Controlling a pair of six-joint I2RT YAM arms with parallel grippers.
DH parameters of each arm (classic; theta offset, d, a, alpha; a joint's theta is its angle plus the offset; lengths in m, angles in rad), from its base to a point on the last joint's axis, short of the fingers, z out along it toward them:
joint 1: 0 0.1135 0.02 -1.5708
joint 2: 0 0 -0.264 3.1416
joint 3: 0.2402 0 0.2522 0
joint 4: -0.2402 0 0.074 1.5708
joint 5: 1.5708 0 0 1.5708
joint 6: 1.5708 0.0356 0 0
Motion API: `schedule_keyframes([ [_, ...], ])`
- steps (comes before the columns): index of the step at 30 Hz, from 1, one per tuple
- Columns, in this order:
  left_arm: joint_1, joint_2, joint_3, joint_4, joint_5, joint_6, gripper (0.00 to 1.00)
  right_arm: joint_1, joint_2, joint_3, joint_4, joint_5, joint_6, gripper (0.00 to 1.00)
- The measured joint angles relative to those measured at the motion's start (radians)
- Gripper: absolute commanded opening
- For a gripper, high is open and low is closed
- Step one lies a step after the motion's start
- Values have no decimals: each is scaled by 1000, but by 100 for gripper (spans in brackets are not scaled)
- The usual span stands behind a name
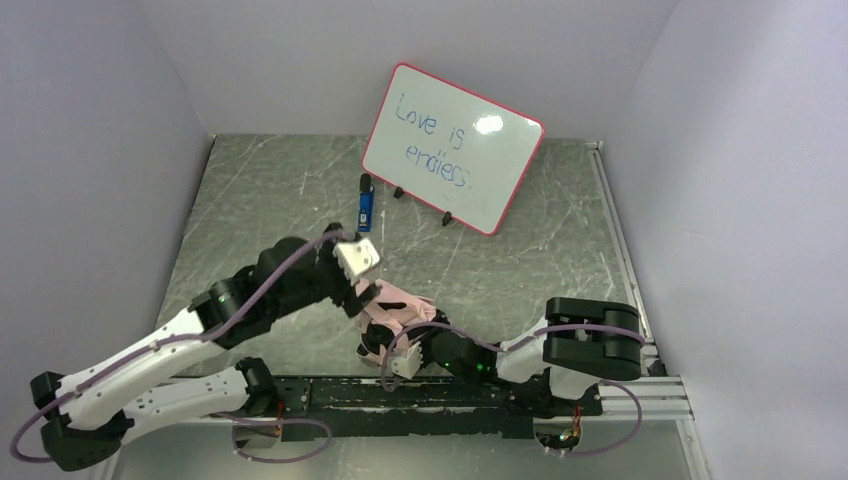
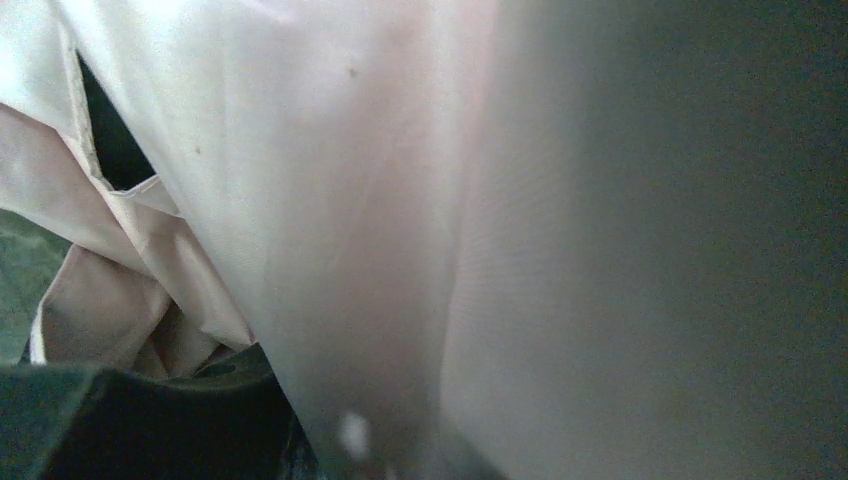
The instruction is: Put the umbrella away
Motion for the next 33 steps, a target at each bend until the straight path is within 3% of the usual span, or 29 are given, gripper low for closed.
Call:
schedule_keyframes([
  [7,279,207,80,1,159,-77,93,19,23,-16,48,32,-22,26],
  [14,309,335,122,-31,332,-78,83,43,63,-10,84,67,-32,25],
  [22,309,351,143,-132,195,-190,87,49,88,-2,105,87,-36,25],
  [26,309,364,153,-194,103,-327,81,51,93,-2,112,92,-37,25],
  [33,309,302,64,-178,61,-612,81,53,105,-1,122,98,-37,25],
])
